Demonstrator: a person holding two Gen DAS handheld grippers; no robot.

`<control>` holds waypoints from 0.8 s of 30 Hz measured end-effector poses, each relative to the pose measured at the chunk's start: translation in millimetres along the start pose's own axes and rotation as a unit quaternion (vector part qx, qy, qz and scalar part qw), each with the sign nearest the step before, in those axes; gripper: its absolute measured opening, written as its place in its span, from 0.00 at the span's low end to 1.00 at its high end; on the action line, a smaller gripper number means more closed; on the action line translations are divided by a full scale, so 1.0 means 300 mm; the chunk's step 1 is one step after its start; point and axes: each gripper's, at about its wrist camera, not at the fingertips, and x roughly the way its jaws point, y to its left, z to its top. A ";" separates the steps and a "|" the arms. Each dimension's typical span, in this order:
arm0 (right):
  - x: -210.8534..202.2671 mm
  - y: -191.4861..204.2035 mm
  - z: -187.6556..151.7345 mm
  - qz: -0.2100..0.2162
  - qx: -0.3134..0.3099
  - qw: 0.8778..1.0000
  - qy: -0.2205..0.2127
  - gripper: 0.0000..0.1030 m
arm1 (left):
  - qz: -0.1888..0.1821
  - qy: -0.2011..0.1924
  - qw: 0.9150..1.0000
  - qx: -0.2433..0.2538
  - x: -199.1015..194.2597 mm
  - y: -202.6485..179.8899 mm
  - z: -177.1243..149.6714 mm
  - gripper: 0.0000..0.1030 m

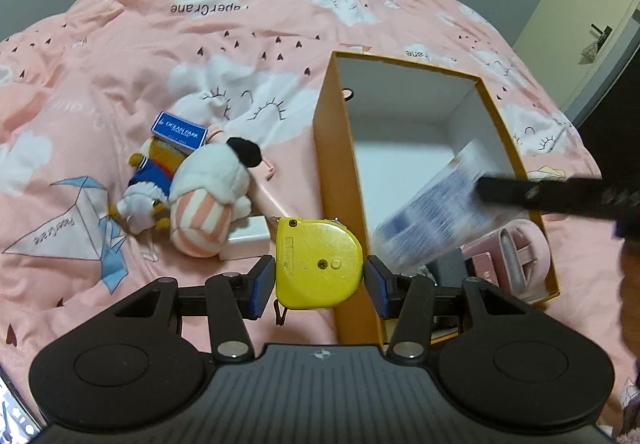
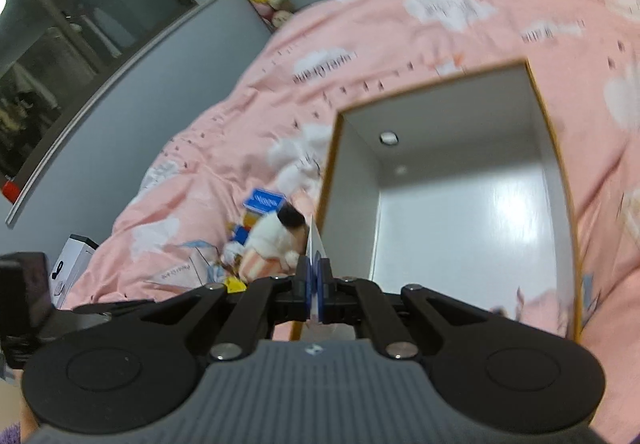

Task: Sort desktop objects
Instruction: 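Lower the Vaseline tube into the orange box and open the right gripper while the left carries the tape measure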

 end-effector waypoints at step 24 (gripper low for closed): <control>0.124 -0.006 -0.051 0.026 0.011 0.993 0.113 0.08 | -0.012 0.013 1.000 0.000 0.019 -0.019 -0.001 0.55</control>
